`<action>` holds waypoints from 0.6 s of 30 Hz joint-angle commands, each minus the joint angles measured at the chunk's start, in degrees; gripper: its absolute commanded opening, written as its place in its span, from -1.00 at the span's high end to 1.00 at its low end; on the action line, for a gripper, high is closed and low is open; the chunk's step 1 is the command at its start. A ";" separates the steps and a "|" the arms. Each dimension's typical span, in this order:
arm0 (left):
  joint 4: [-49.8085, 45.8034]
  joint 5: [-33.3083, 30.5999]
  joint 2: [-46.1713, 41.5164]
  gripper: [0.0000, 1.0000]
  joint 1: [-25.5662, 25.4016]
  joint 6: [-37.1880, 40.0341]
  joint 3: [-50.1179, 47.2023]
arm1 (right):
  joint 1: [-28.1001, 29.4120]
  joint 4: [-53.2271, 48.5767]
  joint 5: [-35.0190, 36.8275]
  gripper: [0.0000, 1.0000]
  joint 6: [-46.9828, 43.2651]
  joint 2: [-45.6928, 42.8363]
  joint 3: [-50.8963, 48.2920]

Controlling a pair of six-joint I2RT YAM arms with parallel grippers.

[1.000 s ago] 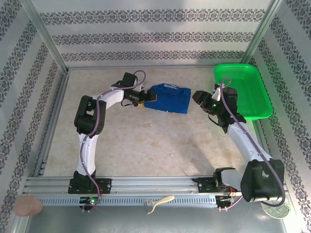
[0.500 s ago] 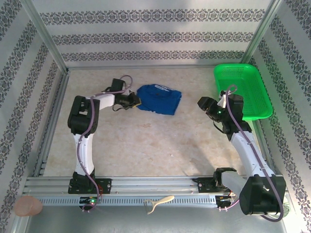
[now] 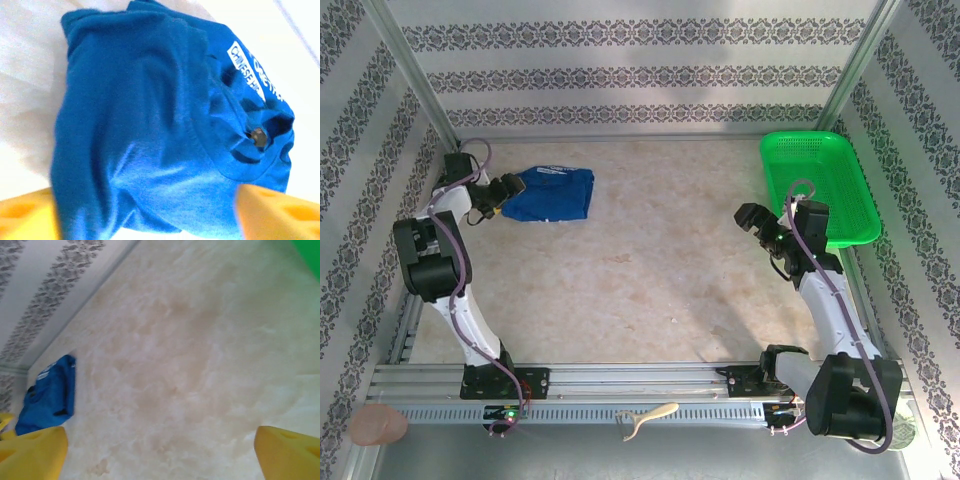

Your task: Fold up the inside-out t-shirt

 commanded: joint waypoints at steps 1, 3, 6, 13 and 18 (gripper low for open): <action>-1.76 -7.67 -7.54 -0.99 -1.08 2.18 -1.85 | -0.47 -2.77 8.56 -0.97 -3.94 0.26 0.49; 1.15 -10.88 -12.35 -0.99 -1.15 2.02 -5.55 | -0.43 -3.42 14.80 -0.97 -4.84 -0.24 0.59; 5.01 -15.25 -19.34 -0.99 -2.13 3.65 -10.79 | -0.20 -0.73 23.36 -0.97 -7.13 -1.40 -1.04; 23.20 -23.65 -31.87 -0.99 -8.85 14.04 -30.90 | 1.93 10.88 30.61 -0.97 -20.40 1.55 -5.55; 49.58 -30.66 -31.04 -0.99 -17.44 22.28 -47.16 | 4.50 30.94 29.49 -0.97 -25.49 5.28 -13.00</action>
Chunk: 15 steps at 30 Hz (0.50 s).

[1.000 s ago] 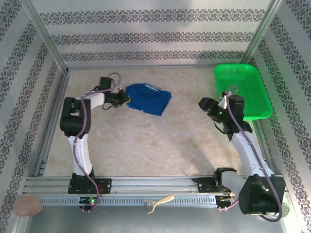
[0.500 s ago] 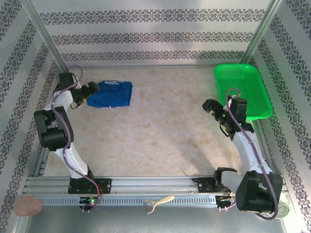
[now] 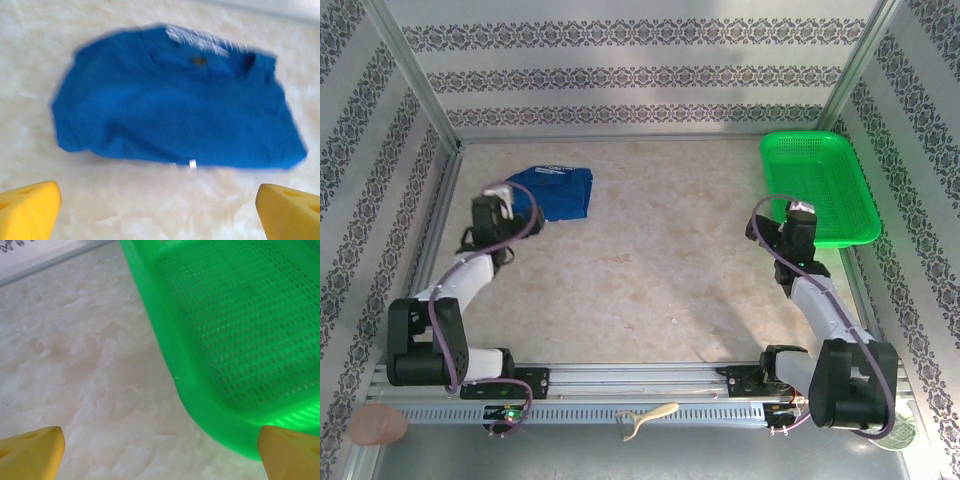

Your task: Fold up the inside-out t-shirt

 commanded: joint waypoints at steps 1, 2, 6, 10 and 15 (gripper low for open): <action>23.94 -5.90 4.00 -0.99 -3.45 8.62 -6.99 | 1.39 20.28 0.88 -0.97 -7.12 3.45 -6.01; 23.82 -6.57 5.72 -0.99 -3.64 8.38 -7.19 | 1.78 25.36 0.29 -0.97 -8.78 5.50 -7.81; 44.90 -5.43 14.41 -0.99 -3.59 8.60 -14.65 | 2.38 41.47 -3.08 -0.97 -12.53 11.52 -11.72; 45.26 -2.36 14.98 -0.99 -2.55 8.36 -14.31 | 4.80 58.81 -2.58 -0.97 -13.80 26.21 -11.41; 42.62 -1.13 14.34 -0.99 -1.97 7.93 -13.70 | 6.45 48.40 9.14 -0.97 -12.48 22.05 -9.48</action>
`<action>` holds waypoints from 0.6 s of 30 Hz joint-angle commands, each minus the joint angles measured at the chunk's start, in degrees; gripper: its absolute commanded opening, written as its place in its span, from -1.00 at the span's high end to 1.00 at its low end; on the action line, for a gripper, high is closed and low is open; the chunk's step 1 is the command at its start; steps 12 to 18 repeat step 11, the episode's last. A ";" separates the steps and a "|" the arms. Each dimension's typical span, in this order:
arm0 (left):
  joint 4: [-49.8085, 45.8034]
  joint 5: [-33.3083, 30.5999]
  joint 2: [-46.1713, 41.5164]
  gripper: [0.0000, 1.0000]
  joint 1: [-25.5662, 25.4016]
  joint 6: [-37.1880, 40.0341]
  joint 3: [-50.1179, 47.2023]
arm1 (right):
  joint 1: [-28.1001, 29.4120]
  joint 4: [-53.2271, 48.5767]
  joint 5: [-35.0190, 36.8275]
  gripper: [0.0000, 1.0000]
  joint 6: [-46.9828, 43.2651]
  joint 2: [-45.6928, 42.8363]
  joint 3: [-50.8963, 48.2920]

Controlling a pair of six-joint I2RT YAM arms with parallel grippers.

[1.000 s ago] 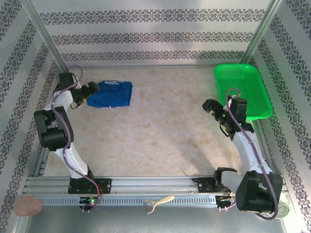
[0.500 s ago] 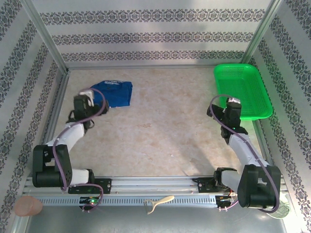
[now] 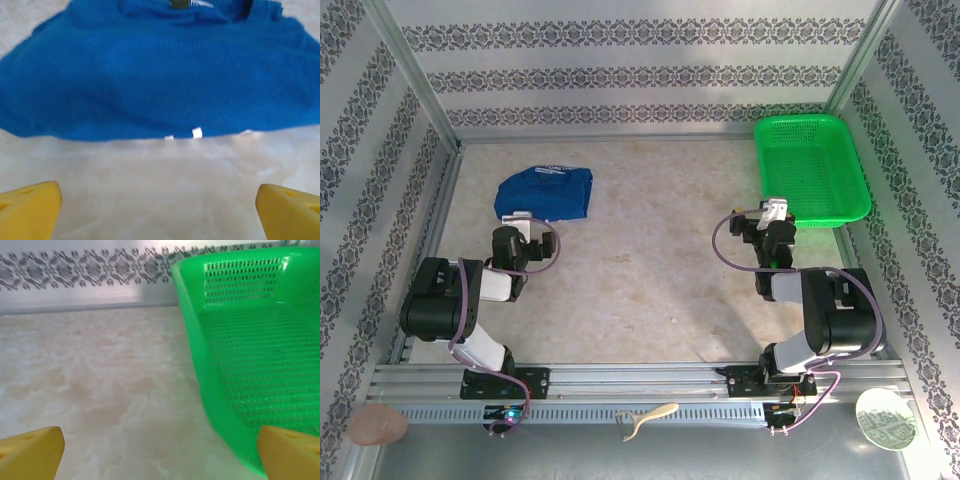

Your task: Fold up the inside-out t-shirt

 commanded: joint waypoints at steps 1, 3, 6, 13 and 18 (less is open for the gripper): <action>5.47 1.32 -0.29 -0.99 0.54 1.31 0.59 | 1.73 -1.43 9.04 -0.97 1.73 -0.82 -0.96; 5.09 1.39 -0.47 -0.99 0.57 1.34 0.65 | 2.42 1.00 8.00 -0.97 -0.02 0.92 -0.73; 5.12 1.47 -0.41 -0.99 0.67 1.26 0.71 | 2.29 -0.80 3.51 -0.97 -0.83 1.30 0.43; 5.36 0.68 -0.27 -0.99 0.65 1.34 0.63 | 1.23 -1.78 -1.80 -0.97 -1.72 0.48 0.34; 5.36 0.68 -0.27 -0.99 0.65 1.34 0.63 | 1.23 -1.78 -1.80 -0.97 -1.72 0.48 0.34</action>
